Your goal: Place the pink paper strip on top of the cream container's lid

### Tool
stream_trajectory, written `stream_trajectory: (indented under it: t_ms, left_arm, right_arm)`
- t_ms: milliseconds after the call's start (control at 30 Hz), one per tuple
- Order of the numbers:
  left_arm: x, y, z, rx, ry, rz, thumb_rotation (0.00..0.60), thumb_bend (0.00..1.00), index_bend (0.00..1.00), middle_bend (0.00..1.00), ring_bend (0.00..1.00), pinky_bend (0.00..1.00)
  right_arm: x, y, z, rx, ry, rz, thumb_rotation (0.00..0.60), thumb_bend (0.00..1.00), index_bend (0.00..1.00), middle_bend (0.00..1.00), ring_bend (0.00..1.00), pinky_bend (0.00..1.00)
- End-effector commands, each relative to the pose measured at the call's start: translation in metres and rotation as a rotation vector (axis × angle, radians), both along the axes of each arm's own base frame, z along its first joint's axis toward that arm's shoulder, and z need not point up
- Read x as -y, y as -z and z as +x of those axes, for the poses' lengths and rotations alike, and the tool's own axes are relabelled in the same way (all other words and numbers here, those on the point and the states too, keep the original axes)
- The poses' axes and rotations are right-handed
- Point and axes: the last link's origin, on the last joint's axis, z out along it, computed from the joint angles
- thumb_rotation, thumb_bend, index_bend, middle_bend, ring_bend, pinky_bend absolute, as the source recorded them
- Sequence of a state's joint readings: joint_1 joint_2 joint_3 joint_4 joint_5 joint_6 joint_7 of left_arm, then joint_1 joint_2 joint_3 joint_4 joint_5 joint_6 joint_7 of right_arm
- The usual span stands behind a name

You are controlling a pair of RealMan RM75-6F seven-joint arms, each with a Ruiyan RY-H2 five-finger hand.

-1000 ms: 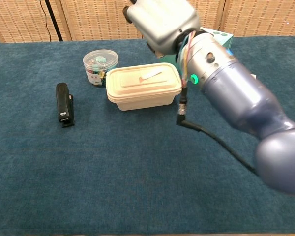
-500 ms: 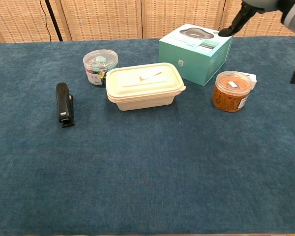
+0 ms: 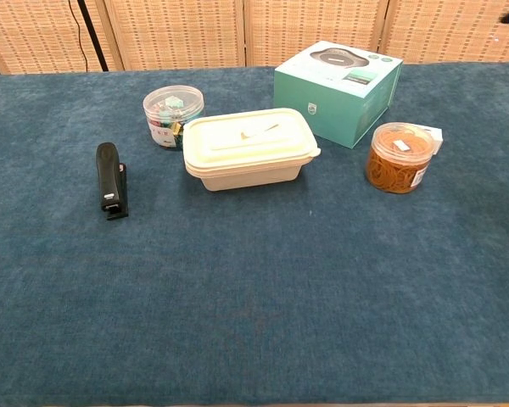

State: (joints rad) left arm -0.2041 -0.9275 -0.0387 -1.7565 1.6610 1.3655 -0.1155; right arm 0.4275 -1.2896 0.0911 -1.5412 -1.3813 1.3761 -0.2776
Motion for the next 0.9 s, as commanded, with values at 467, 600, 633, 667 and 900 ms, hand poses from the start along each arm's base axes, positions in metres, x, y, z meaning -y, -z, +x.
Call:
stream_trajectory:
  t_ms: [467, 600, 633, 667, 900]
  left_arm:
    - [-0.061, 0.038, 0.091, 0.045, 0.080, -0.059, 0.438, 0.00, 0.10, 0.00, 0.00, 0.00]
    - [-0.074, 0.051, 0.114, 0.030, 0.081, -0.042, 0.278, 0.00, 0.23, 0.00, 0.00, 0.00]
    - [-0.077, 0.056, 0.120, 0.031, 0.081, -0.048, 0.244, 0.00, 0.25, 0.00, 0.00, 0.00]
    - [-0.080, 0.061, 0.126, 0.032, 0.074, -0.057, 0.226, 0.00, 0.26, 0.00, 0.00, 0.00]
    - [-0.095, 0.098, 0.153, 0.028, 0.060, -0.131, 0.211, 0.00, 0.28, 0.00, 0.00, 0.00]
  right_arm:
    - [-0.084, -0.022, -0.062, 0.206, 0.226, 0.021, 0.600, 0.00, 0.05, 0.00, 0.00, 0.00]
    - [-0.083, -0.029, -0.060, 0.223, 0.196, 0.019, 0.600, 0.00, 0.05, 0.00, 0.00, 0.00]
    - [-0.082, -0.032, -0.059, 0.228, 0.187, 0.011, 0.600, 0.00, 0.06, 0.00, 0.00, 0.00]
    - [-0.082, -0.033, -0.060, 0.230, 0.184, 0.012, 0.600, 0.00, 0.06, 0.00, 0.00, 0.00]
    - [-0.080, -0.041, -0.066, 0.253, 0.205, 0.017, 0.600, 0.00, 0.06, 0.00, 0.00, 0.00]
